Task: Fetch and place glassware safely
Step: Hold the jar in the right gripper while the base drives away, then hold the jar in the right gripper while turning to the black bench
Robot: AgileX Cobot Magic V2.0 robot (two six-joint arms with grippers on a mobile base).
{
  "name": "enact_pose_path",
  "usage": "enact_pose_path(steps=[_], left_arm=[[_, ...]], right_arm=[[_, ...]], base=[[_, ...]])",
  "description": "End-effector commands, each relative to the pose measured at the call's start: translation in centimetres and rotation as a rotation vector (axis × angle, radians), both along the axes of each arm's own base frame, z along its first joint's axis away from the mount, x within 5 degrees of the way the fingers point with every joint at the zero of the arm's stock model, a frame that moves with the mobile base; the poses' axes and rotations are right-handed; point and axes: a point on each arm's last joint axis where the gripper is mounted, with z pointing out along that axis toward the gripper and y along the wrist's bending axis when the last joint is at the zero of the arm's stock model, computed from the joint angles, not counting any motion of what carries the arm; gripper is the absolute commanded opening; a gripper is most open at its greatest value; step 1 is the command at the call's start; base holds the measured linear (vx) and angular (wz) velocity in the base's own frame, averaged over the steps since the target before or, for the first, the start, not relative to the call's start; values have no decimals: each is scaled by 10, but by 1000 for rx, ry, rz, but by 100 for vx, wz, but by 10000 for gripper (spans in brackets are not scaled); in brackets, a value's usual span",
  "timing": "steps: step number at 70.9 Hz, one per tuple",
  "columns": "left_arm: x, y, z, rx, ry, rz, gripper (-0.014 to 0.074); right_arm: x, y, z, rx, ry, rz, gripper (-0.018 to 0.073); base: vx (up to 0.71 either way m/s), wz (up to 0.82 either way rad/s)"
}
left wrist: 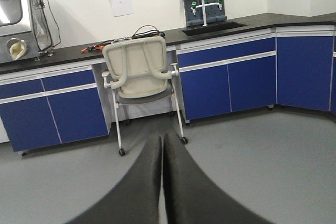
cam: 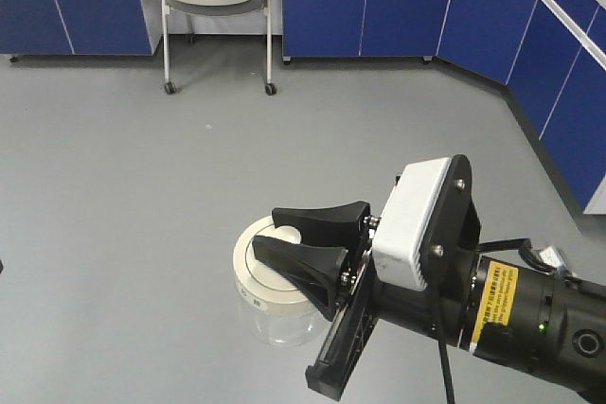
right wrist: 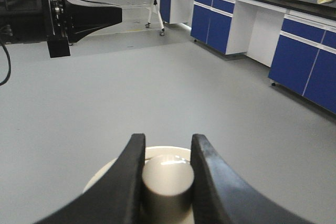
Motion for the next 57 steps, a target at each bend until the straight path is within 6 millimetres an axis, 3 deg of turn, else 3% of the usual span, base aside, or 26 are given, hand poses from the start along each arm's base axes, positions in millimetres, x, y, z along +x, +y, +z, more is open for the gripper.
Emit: enact_pose_path(steps=[1, 57], left_arm=[[0, 0, 17, -18, -110, -5, -7], [0, 0, 17, -18, -110, -5, -7]], right_arm=[[-4, 1, 23, 115, -52, 37, -3], [-4, 1, 23, 115, -51, 36, -3]], base=[[52, -5], [51, 0]])
